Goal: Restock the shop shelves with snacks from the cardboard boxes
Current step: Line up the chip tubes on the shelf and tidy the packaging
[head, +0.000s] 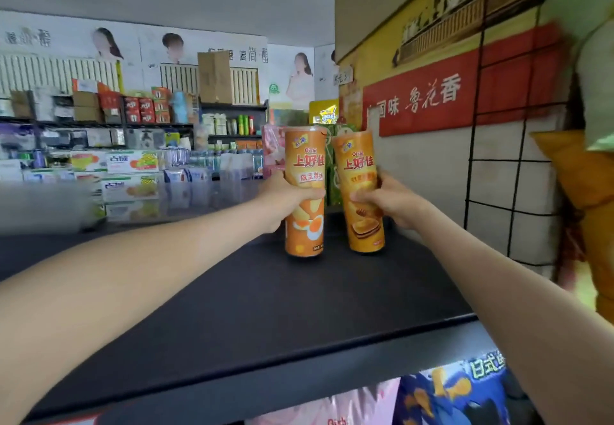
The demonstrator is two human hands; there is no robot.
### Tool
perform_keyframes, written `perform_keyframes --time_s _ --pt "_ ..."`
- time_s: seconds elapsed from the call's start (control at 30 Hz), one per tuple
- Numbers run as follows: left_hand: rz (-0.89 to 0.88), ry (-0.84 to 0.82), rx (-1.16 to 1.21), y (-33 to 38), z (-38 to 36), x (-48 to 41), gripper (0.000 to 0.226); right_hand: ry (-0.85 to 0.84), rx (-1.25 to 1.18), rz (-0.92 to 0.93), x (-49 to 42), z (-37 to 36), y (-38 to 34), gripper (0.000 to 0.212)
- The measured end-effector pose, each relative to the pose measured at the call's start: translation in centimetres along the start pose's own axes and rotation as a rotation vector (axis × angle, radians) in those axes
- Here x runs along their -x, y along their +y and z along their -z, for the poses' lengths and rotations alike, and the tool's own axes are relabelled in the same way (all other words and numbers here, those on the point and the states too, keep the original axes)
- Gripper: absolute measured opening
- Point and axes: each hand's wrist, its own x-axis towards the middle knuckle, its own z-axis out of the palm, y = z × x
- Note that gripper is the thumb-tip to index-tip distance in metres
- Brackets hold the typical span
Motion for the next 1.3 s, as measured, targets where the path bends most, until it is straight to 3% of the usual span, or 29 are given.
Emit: perform_keyframes --time_s 0.23,0.3,0.43,0.57,0.77,1.3 --pt "-0.009 0.066 -0.073 -1.7 -2.2 -1.9 0.056 0.101 0.002 -0.012 -1.7 0.9 1.9 0.058" --pt "-0.002 0.082 -0.062 -2.2 -2.6 -2.3 0.057 0.078 0.005 -0.036 -2.2 1.2 2.4 0.069" --pt "0.05 0.044 -0.103 -2.7 -3.1 -3.0 0.079 0.043 0.146 -0.052 -2.4 1.2 3.5 0.105" --pt "0.117 -0.015 -0.214 -3.6 -3.2 -3.4 0.071 0.071 0.173 -0.056 -2.9 1.7 3.8 0.099" --pt "0.055 -0.013 -0.195 -4.2 -3.5 -3.0 0.057 0.016 0.15 -0.036 -3.8 2.4 4.8 0.103" --pt "0.0 0.04 -0.27 -4.2 -5.3 -3.1 0.07 -0.038 0.14 0.049 -3.0 1.4 4.2 0.08"
